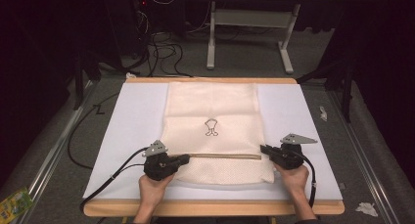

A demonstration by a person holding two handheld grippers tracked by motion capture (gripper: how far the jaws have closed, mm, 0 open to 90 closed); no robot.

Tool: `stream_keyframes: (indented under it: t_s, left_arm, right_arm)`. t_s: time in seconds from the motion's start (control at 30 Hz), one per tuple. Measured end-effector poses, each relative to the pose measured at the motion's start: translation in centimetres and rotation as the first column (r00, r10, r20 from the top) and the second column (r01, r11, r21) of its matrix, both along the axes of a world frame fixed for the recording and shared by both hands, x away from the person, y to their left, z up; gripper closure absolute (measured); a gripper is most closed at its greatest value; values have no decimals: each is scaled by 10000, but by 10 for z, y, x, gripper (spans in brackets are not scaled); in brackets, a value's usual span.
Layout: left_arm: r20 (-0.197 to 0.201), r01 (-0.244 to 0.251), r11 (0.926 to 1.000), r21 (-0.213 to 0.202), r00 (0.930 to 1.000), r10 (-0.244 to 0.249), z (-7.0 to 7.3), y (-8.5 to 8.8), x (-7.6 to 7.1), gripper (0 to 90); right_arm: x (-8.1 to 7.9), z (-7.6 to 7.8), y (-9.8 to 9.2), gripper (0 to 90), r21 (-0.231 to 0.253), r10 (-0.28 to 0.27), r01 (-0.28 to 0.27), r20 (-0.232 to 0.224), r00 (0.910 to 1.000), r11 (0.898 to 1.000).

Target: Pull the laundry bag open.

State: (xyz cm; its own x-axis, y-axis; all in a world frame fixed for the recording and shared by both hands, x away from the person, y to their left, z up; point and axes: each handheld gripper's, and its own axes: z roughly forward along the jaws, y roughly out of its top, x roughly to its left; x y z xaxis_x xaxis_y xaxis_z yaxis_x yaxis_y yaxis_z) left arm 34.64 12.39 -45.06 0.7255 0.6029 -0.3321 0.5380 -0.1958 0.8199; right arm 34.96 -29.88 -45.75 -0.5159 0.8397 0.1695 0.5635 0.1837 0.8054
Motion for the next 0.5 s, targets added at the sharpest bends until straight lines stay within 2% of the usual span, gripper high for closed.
stream_keyframes:
  t_s: [0.5]
  left_arm:
    - [30, -326, 9993, -159, 9995, 327, 3, 18, 0, 871]
  right_arm:
    - [1, 1, -3, 880, 56, -85, 86, -95, 9999, 9999]
